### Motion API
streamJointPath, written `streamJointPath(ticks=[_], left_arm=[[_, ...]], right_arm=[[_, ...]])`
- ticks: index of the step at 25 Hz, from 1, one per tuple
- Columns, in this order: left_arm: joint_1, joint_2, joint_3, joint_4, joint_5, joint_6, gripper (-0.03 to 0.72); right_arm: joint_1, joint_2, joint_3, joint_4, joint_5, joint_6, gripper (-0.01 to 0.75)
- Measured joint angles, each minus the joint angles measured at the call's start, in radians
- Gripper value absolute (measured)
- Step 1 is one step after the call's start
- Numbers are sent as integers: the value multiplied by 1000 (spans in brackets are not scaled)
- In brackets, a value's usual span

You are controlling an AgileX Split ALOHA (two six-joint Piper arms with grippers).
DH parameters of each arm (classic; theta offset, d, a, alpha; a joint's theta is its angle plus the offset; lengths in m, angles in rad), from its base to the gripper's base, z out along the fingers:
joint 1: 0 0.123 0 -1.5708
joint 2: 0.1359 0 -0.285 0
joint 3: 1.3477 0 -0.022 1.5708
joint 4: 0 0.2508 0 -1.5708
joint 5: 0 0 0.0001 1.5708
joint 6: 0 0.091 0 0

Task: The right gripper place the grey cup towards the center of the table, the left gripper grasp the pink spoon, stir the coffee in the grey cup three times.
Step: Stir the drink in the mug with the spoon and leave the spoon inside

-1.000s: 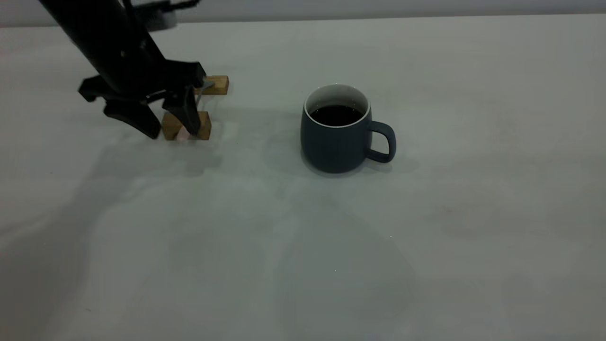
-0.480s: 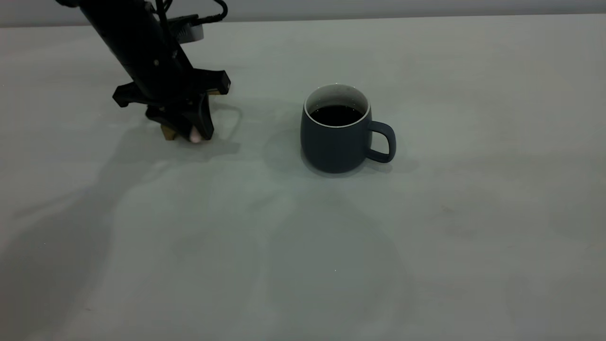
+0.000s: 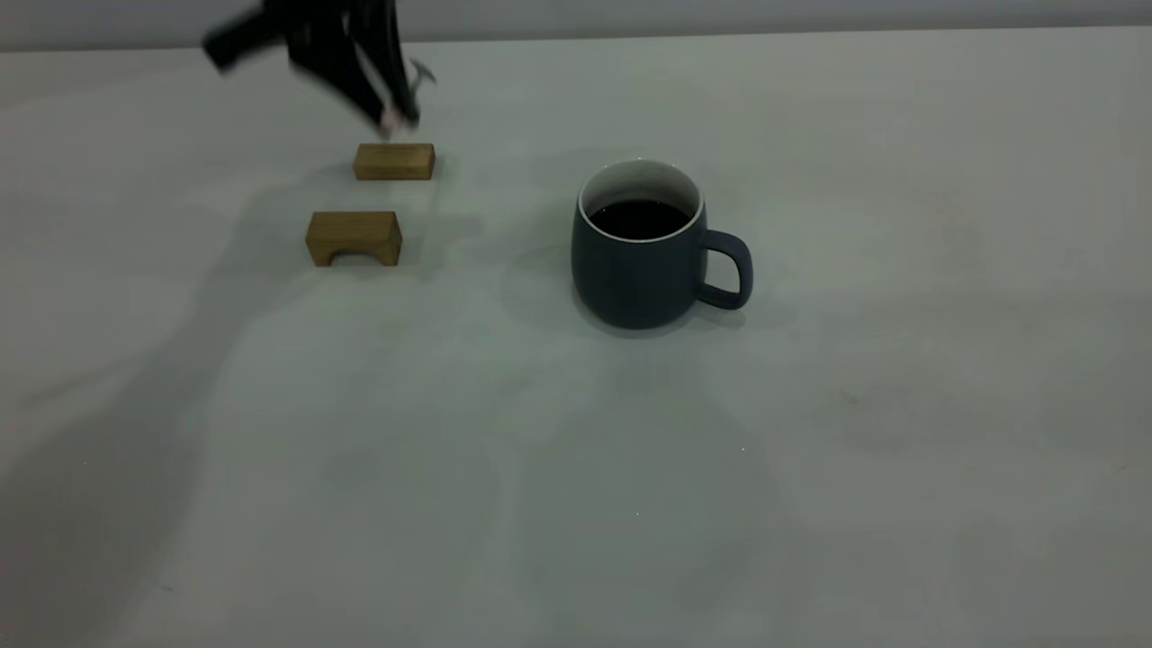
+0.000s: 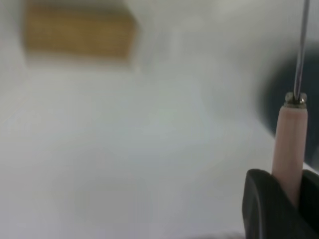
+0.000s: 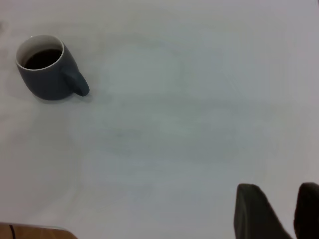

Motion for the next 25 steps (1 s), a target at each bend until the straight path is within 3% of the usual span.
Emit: streamJointPath(ticks=[2,9,15,25], left_arm=[[0,-13,-75,-97,59,-187,135],[-11,-13,-157,-592,59,-766,135],[-91,38,-157,-731,59,-832,135],[-128,172,-157,-744,59,-884,135]], right_arm=[[0,0,0,0,0,0,237],[0,0,0,0,0,0,237],[0,0,0,0,0,0,237],[0,0,0,0,0,0,237]])
